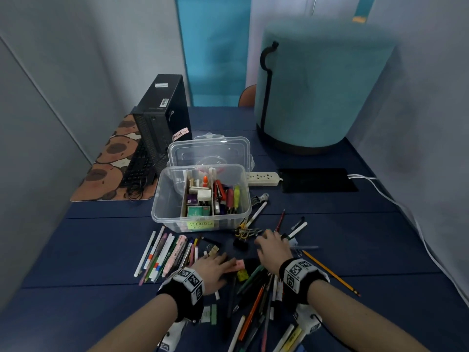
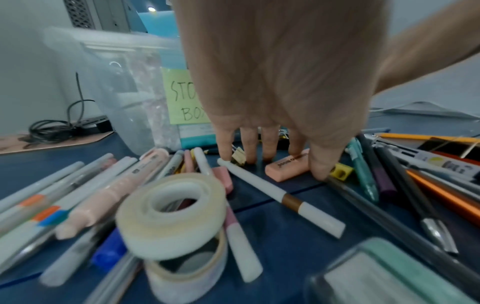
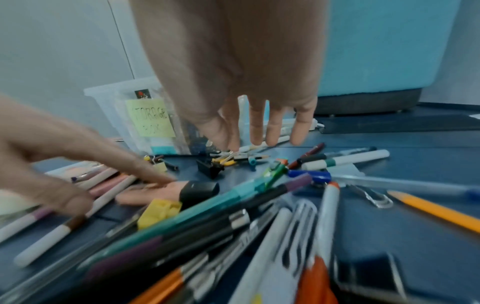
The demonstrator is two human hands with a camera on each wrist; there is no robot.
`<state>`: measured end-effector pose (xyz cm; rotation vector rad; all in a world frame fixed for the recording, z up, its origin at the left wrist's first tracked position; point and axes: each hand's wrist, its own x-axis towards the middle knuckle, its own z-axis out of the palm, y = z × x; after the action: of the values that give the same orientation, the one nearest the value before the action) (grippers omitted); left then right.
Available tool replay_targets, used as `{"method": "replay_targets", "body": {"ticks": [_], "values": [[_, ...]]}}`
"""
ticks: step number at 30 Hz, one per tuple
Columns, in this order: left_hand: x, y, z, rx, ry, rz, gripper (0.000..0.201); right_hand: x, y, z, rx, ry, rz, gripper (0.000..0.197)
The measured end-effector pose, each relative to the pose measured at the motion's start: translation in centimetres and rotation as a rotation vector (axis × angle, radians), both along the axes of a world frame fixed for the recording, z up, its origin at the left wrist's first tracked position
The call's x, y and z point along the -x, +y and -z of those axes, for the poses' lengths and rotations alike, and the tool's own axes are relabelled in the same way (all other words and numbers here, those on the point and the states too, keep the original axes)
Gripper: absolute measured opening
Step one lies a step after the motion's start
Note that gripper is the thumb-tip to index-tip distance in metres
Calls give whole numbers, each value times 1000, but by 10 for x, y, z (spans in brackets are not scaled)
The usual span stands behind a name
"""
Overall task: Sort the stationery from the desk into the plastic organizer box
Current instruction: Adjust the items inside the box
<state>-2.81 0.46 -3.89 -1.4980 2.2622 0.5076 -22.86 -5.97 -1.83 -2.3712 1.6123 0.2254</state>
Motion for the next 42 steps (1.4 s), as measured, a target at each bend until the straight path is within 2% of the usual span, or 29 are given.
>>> {"method": "replay_targets", "body": {"ticks": [5, 11, 14, 17, 19, 21, 24, 26, 29, 34, 38, 42], "values": [[-12, 15, 9, 5, 14, 6, 68, -24, -14, 8, -100, -18, -161, 49], [-15, 20, 9, 16, 36, 12, 65, -29, 11, 28, -173, 23, -194, 57], [-14, 18, 4, 51, 78, 14, 54, -23, 19, 29, -156, -20, -235, 55], [-6, 7, -10, 144, 141, -30, 53, -8, 12, 24, -76, -126, -126, 48], [4, -7, -20, 192, 165, -80, 38, 5, 2, 20, -54, -152, -25, 42], [16, -26, -21, 233, 176, -108, 33, 14, -9, 17, -54, -151, 39, 38], [33, -54, -14, 212, 164, -133, 50, 20, -24, 13, -48, -144, 101, 37], [45, -67, -9, 127, 125, -156, 63, 20, -29, 14, -53, -136, 130, 38], [58, -76, -1, 67, 33, -194, 68, 21, -34, 18, -62, -128, 105, 38], [63, -72, 14, 183, -25, -169, 54, 21, -77, 6, -41, -137, 124, 43], [54, -73, 15, 213, 40, -135, 33, 11, -126, 0, -95, -97, 69, 68], [48, -81, 5, 133, 82, -239, 39, -1, -163, 0, -169, 45, -25, 76]]}}
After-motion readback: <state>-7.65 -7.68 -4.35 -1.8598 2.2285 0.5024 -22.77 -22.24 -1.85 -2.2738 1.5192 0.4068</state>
